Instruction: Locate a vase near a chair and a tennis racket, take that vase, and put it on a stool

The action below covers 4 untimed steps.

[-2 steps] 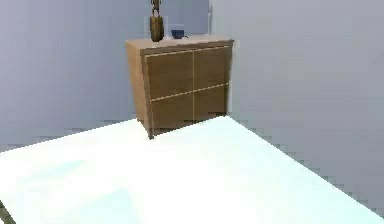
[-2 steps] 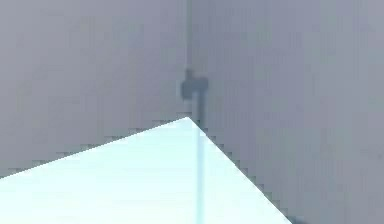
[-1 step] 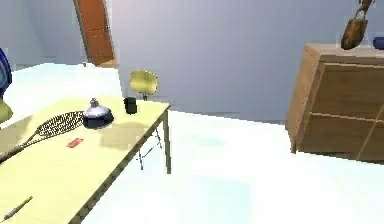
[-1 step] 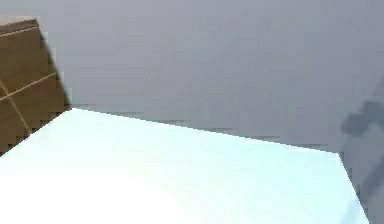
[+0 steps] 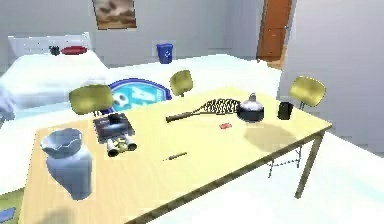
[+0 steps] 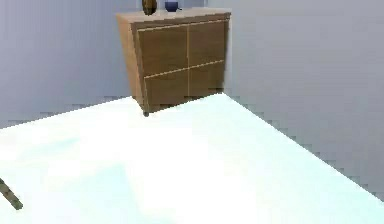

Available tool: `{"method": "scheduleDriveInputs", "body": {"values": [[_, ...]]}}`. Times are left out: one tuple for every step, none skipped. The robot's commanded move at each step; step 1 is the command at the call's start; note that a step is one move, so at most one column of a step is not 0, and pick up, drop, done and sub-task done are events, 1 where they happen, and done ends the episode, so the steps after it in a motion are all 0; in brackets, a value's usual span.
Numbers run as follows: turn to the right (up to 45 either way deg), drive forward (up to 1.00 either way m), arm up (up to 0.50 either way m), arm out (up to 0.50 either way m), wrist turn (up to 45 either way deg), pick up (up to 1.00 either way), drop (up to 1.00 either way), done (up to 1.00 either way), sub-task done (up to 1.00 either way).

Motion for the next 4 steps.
{"method": "scheduleDriveInputs", "body": {"values": [[45.0,0.00,0.00,0.00,0.0,0.00,0.00,0.00,0.00],[15.0,0.00,0.00,0.00,0.0,0.00,0.00,0.00,0.00],[0.0,0.45,0.00,0.00,0.0,0.00,0.00,0.00,0.00],[-45.0,0.00,0.00,0.00,0.0,0.00,0.00,0.00,0.00]]}}
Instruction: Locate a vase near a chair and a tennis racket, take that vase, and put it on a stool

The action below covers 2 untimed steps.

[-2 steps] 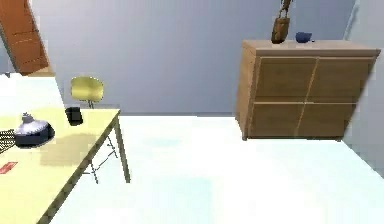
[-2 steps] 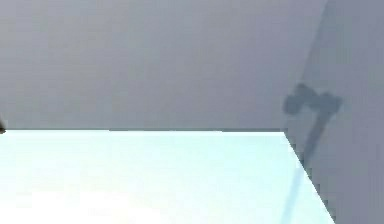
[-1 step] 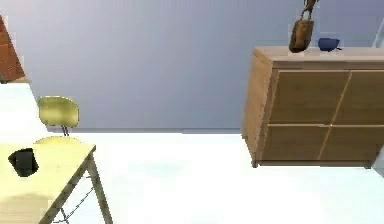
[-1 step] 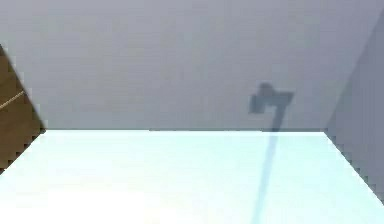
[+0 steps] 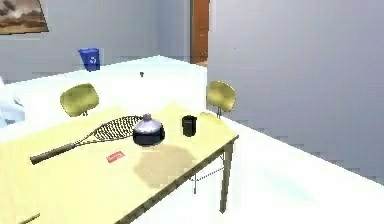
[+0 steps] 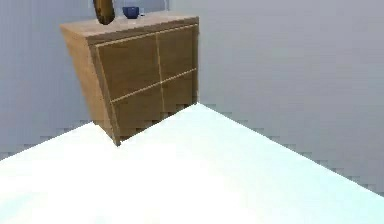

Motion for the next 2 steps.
{"method": "scheduleDriveInputs", "body": {"values": [[-45.0,0.00,0.00,0.00,0.0,0.00,0.00,0.00,0.00],[-45.0,0.00,0.00,0.00,0.0,0.00,0.00,0.00,0.00]]}}
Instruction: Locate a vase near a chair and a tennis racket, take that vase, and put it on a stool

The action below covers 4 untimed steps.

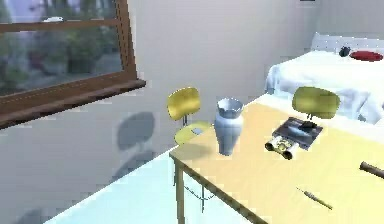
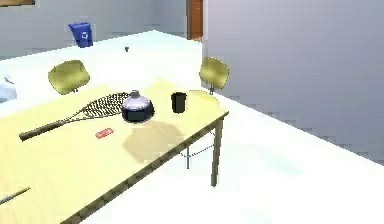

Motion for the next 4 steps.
{"method": "scheduleDriveInputs", "body": {"values": [[-45.0,0.00,0.00,0.00,0.0,0.00,0.00,0.00,0.00],[-30.0,0.00,0.00,0.00,0.0,0.00,0.00,0.00,0.00],[45.0,0.00,0.00,0.00,0.0,0.00,0.00,0.00,0.00],[36.0,0.00,0.00,0.00,0.0,0.00,0.00,0.00,0.00]]}}
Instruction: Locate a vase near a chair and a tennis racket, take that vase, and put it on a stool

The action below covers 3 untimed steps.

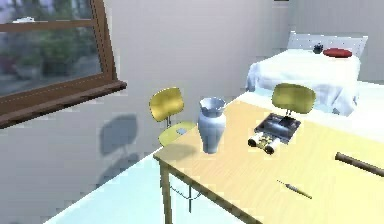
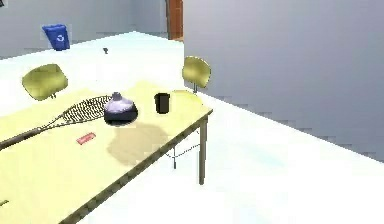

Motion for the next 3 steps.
{"method": "scheduleDriveInputs", "body": {"values": [[0.0,0.30,0.00,0.00,0.0,0.00,0.00,0.00,0.00],[-45.0,0.00,0.00,0.00,0.0,0.00,0.00,0.00,0.00],[-30.0,0.00,0.00,0.00,0.0,0.00,0.00,0.00,0.00]]}}
